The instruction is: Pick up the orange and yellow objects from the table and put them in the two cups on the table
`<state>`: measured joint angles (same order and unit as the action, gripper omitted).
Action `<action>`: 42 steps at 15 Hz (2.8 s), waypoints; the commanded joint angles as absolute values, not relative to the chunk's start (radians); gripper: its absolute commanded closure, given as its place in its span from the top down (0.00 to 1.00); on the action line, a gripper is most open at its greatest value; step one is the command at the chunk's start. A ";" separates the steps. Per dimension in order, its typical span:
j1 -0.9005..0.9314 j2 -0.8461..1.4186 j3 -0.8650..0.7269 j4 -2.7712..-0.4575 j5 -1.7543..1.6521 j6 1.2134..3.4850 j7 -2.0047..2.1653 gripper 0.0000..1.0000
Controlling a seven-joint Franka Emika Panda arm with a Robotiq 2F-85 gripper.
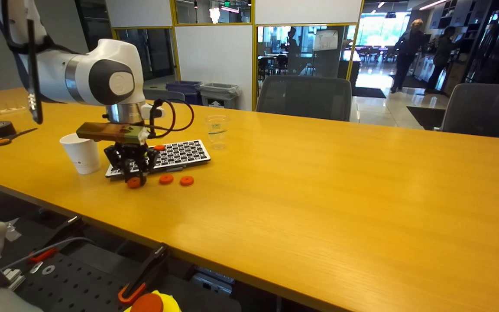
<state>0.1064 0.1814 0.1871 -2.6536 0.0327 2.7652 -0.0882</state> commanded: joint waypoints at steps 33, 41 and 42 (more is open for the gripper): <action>0.350 0.054 0.360 -2.339 -0.027 2.414 0.059 0.23; 0.345 0.088 0.349 -2.322 -0.018 2.421 0.038 0.68; 0.344 0.089 0.348 -2.323 -0.016 2.422 0.035 0.73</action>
<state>0.3474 0.0729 0.3552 -2.3494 -0.0229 2.4165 0.0578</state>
